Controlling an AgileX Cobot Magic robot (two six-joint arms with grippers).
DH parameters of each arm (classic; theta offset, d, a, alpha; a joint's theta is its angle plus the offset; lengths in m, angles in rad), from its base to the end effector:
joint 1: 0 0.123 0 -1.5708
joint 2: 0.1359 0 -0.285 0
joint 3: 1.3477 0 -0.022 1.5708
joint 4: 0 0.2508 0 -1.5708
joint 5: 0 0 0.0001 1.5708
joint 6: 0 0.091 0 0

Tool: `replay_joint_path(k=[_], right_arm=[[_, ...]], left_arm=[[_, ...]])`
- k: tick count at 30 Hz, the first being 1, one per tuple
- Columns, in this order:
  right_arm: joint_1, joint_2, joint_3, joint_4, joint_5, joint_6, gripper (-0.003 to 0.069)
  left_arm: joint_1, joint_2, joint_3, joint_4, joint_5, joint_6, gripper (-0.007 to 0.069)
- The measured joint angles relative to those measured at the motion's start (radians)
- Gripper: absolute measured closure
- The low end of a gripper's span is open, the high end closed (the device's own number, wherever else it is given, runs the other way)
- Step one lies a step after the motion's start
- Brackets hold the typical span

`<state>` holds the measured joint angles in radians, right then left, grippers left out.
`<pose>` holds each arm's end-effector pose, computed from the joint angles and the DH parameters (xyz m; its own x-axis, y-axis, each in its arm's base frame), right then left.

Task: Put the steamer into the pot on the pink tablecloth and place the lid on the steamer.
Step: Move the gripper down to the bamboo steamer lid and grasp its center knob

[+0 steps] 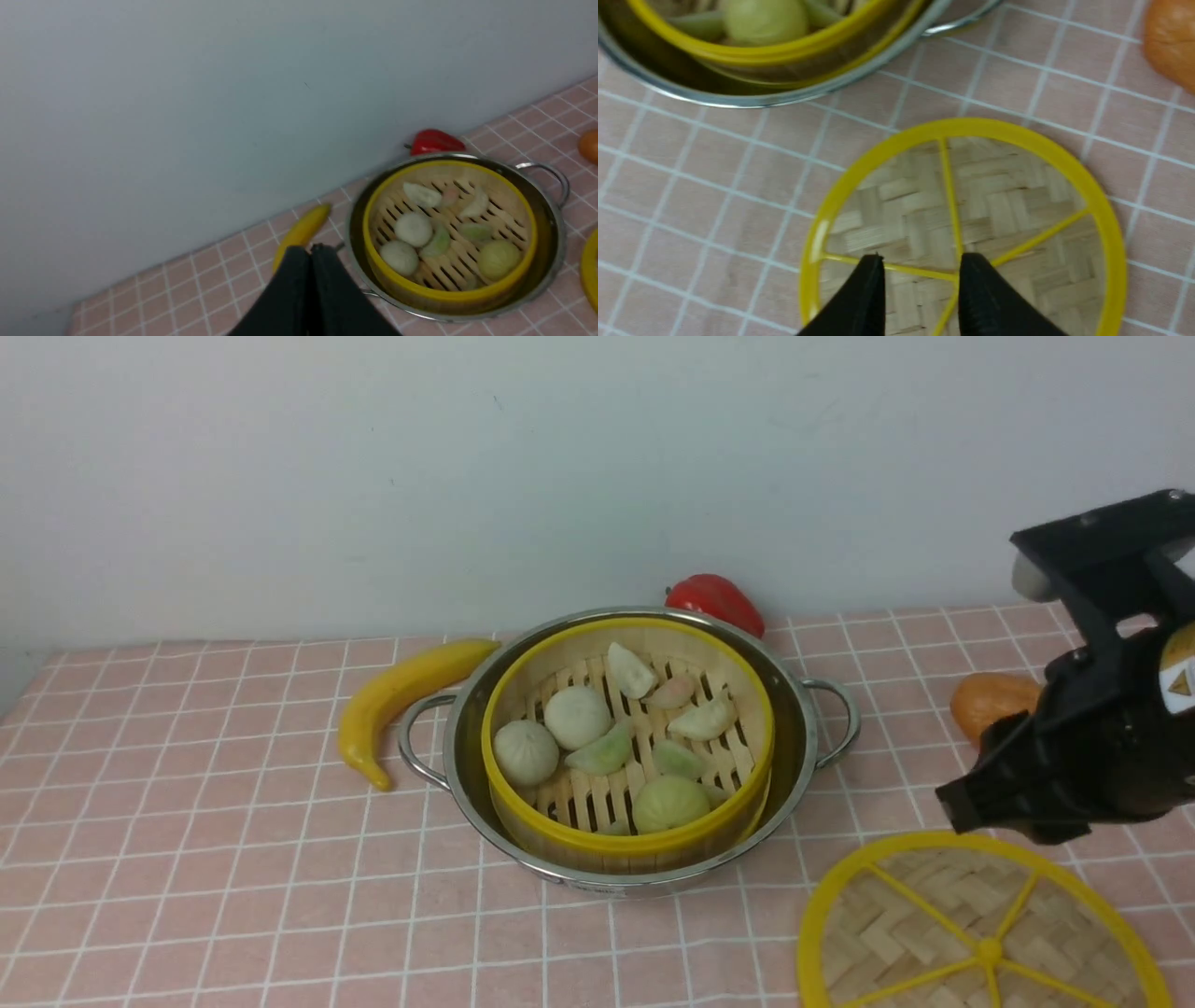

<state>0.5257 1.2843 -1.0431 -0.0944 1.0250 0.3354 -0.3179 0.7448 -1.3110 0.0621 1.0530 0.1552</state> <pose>0.2140 0.1157 0.3042 -0.9000 -0.1967 -0.3891 -0.2286 0.9728 0.0370 0.0852 -0.0229 0.4773 -0.3135 0.2975 -0.9018 0.3285 0.9250 0.1910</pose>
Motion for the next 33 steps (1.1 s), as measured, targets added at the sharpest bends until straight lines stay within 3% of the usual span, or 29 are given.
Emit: replay_joint_path(k=[6, 12, 18, 22, 33], right_arm=[[0.000, 0.113, 0.000, -0.029, 0.057, 0.032, 0.0417], [0.000, 0.225, 0.000, -0.033, 0.069, 0.034, 0.0417], [0.000, 0.249, 0.061, -0.039, 0.029, 0.034, 0.0417], [0.000, 0.250, 0.158, -0.055, -0.083, 0.042, 0.0417], [-0.023, 0.250, 0.168, -0.094, -0.148, 0.064, 0.0417]], left_arm=[[0.000, -0.287, 0.485, -0.164, -0.329, -0.033, 0.0648], [0.000, -0.447, 0.712, -0.231, -0.475, -0.035, 0.0648], [0.000, -0.466, 0.739, -0.238, -0.473, -0.038, 0.0648], [0.000, -0.466, 0.739, -0.238, -0.473, -0.038, 0.0648], [0.000, -0.466, 0.739, -0.241, -0.474, -0.038, 0.0648]])
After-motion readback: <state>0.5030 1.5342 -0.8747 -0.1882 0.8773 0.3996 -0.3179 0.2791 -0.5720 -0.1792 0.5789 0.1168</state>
